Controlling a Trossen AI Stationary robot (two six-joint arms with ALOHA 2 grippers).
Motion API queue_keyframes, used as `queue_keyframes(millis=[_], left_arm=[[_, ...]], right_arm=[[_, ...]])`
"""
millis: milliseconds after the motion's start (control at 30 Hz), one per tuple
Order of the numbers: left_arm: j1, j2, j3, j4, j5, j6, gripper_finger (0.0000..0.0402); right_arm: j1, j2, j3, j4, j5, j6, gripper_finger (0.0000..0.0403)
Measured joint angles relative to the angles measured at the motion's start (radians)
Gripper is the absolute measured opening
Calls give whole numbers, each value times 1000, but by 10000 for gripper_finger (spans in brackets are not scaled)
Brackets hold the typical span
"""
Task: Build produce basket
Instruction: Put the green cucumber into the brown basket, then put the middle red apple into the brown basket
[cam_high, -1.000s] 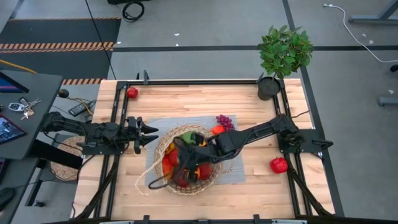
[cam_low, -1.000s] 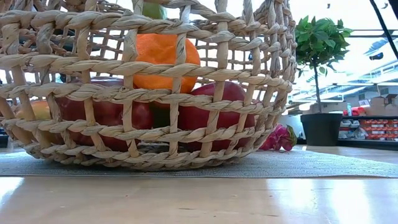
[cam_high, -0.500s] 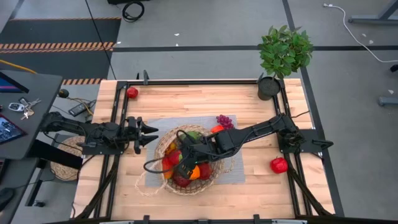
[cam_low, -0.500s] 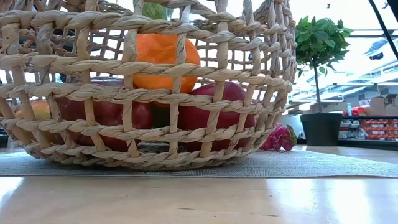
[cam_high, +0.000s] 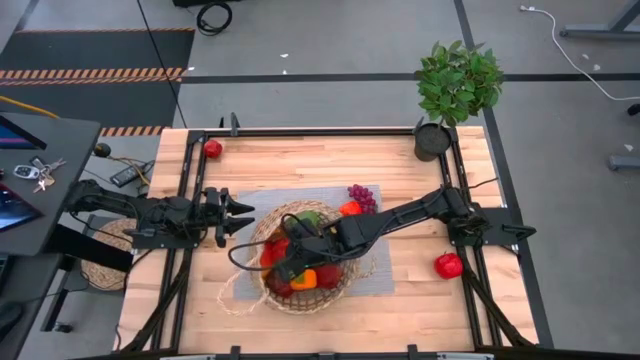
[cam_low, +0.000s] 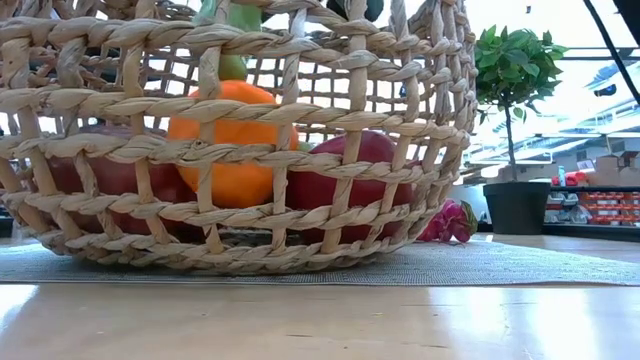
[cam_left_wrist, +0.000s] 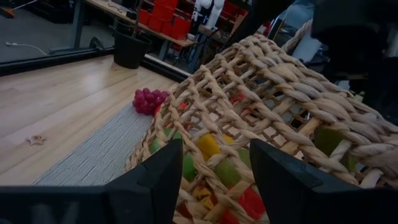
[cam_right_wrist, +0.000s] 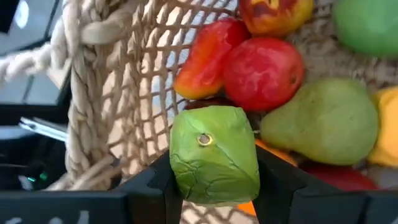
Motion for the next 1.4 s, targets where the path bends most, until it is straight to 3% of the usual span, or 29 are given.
queue_keyframes(millis=[500, 833, 1067, 1233, 1400], left_arm=[[0, 0, 0, -3, 0, 0, 195], [0, 0, 0, -3, 0, 0, 195], [0, 0, 0, -3, 0, 0, 196], [0, 0, 0, -3, 0, 0, 195], [0, 0, 0, -3, 0, 0, 194]], right_arm=[[-4, 18, 0, 78, -34, 346, 154], [-3, 18, 0, 82, 9, 366, 154], [-7, 18, 0, 51, -17, 399, 158], [-7, 18, 0, 23, -44, 491, 199], [-7, 18, 0, 27, 11, 506, 266]])
